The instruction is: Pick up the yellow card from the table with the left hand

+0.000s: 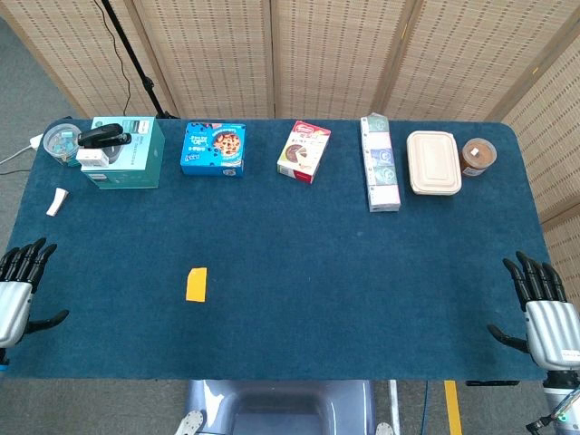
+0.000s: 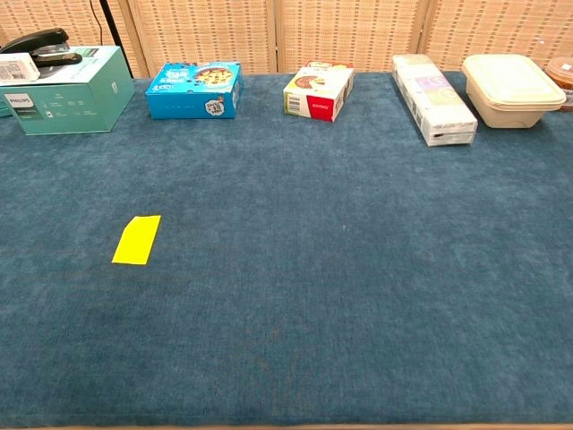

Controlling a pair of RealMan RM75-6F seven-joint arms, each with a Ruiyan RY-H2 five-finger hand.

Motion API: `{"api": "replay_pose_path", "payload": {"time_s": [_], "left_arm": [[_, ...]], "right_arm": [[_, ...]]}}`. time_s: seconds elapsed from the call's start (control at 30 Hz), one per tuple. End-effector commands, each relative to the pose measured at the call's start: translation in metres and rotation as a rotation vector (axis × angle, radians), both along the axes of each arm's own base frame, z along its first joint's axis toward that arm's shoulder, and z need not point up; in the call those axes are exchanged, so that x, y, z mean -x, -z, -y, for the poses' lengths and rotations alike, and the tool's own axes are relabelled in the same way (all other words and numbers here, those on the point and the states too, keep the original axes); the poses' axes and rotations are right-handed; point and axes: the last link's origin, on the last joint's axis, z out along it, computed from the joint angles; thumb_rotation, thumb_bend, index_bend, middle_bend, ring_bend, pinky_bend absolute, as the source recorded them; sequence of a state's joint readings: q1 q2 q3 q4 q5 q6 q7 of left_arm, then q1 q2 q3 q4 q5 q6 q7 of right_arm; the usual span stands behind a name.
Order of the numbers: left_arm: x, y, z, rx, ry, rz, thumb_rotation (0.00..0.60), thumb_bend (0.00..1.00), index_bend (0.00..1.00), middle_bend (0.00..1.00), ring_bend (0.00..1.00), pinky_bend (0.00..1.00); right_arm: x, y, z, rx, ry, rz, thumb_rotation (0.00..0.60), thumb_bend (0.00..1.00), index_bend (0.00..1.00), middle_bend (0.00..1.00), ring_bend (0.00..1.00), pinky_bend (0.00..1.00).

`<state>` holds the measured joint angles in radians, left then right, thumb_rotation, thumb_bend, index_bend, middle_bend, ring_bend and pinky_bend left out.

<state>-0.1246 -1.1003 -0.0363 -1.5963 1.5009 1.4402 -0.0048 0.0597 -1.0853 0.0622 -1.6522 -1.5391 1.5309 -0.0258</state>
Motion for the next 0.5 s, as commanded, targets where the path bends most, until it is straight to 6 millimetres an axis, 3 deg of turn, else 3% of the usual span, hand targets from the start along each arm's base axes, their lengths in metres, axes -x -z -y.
{"api": "replay_pose_path", "payload": {"time_s": [0.03,0.3,0.5], "left_arm": [[-0.001,0.001,0.001,0.0,0.006,-0.007,0.6,0.04,0.0,0.0,0.0,0.0],[0.0,0.008,-0.005,0.042,-0.014,0.019,0.6,0.04,0.0,0.0,0.0,0.0],[-0.008,0.025,-0.033,0.151,-0.056,0.079,0.6,0.04,0.0,0.0,0.0,0.0]], "right_arm": [[0.0,-0.001,0.0,0.002,-0.003,0.001,0.6,0.0,0.0,0.0,0.0,0.0],[-0.002,0.001,0.0,-0.01,-0.002,0.013,0.6,0.0,0.0,0.0,0.0,0.0],[0.0,0.004,0.002,-0.024,0.011,0.012,0.6,0.0,0.0,0.0,0.0,0.0]]}}
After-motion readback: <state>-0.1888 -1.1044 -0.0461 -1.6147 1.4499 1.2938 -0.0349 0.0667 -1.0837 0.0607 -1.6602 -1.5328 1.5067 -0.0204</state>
